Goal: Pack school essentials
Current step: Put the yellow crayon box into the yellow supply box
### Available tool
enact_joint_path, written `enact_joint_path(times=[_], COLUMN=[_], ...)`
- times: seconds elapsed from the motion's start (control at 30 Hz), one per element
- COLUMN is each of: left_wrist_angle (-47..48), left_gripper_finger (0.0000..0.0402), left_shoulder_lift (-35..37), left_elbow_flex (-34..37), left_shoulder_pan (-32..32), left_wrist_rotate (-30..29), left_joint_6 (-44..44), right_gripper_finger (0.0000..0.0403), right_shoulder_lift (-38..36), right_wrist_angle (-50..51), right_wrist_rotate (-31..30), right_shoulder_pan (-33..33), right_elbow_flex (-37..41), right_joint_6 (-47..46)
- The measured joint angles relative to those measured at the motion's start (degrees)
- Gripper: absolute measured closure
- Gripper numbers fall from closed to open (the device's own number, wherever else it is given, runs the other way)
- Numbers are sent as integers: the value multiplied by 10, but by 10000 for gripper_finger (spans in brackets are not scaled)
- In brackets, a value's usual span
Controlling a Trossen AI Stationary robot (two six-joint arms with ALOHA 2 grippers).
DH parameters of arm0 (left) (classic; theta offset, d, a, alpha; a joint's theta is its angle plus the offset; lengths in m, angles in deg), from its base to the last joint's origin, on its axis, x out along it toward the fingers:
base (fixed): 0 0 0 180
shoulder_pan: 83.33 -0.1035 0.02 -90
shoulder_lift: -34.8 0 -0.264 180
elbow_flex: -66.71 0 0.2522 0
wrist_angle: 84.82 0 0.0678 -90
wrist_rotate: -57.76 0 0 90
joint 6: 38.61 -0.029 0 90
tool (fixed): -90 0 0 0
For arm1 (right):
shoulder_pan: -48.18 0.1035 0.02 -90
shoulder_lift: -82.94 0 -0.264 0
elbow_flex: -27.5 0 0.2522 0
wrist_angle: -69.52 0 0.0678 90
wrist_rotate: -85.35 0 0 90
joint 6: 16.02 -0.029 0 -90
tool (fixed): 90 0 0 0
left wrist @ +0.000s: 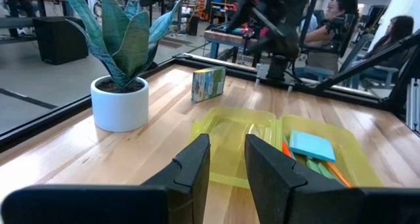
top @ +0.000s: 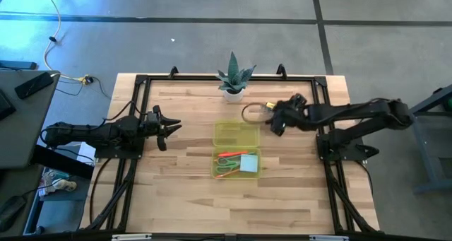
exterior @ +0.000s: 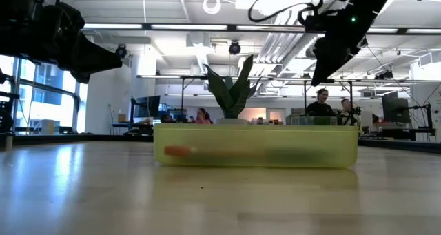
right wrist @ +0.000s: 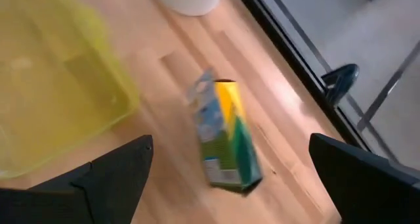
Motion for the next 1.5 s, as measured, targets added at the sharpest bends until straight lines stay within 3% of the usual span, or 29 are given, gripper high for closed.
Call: enact_joint_path(times=[0.3,0.47,1.07,1.23,1.5], left_wrist_angle=[0,0,0,0,0], left_gripper_finger=[316,316,316,316,316], left_shoulder_lift=[0,0,0,0,0], left_elbow_flex=[0,0,0,0,0], left_shoulder_pan=[0,0,0,0,0], left_wrist_rotate=[0,0,0,0,0], left_joint_6=[0,0,0,0,0], right_gripper_finger=[4,4,11,45,132], right_shoulder_lift=[-16,16,119,130,130], right_wrist_angle=[-64,-78,-86,-85,-84], right_wrist_rotate=[150,201,261,269,270], right_shoulder_pan=[-183,-235,-278,-278,-278], right_elbow_flex=[16,16,16,16,16], right_joint_6=[136,185,219,204,191])
